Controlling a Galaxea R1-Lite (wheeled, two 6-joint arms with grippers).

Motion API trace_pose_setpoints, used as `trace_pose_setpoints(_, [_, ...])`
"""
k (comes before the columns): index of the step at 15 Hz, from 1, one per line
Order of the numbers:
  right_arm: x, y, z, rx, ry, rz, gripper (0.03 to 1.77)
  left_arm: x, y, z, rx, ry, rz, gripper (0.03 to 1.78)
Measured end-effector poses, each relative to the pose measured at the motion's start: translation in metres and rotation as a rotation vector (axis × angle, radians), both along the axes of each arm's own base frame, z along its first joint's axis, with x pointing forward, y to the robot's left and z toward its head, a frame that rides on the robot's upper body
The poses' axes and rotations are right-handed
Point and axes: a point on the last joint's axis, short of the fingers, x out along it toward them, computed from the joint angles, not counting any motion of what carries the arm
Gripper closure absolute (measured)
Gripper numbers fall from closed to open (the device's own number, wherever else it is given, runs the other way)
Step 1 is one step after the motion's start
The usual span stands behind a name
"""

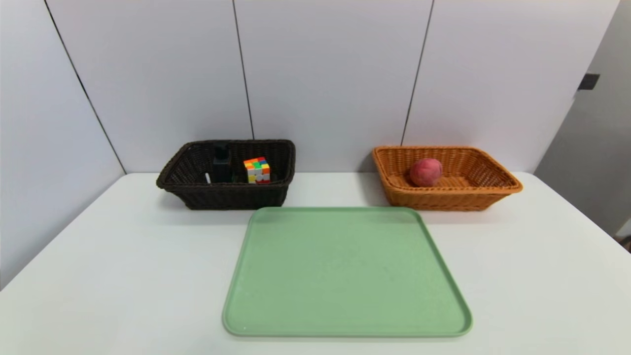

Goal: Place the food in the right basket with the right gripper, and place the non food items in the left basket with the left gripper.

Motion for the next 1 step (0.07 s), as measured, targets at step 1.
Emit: trace_pose_setpoints(1, [0.0000,0.0000,0.0000,0.001,0.000,0.000,0.10,0.0000,0.0000,0.0000,0.000,0.000,0.000,0.12])
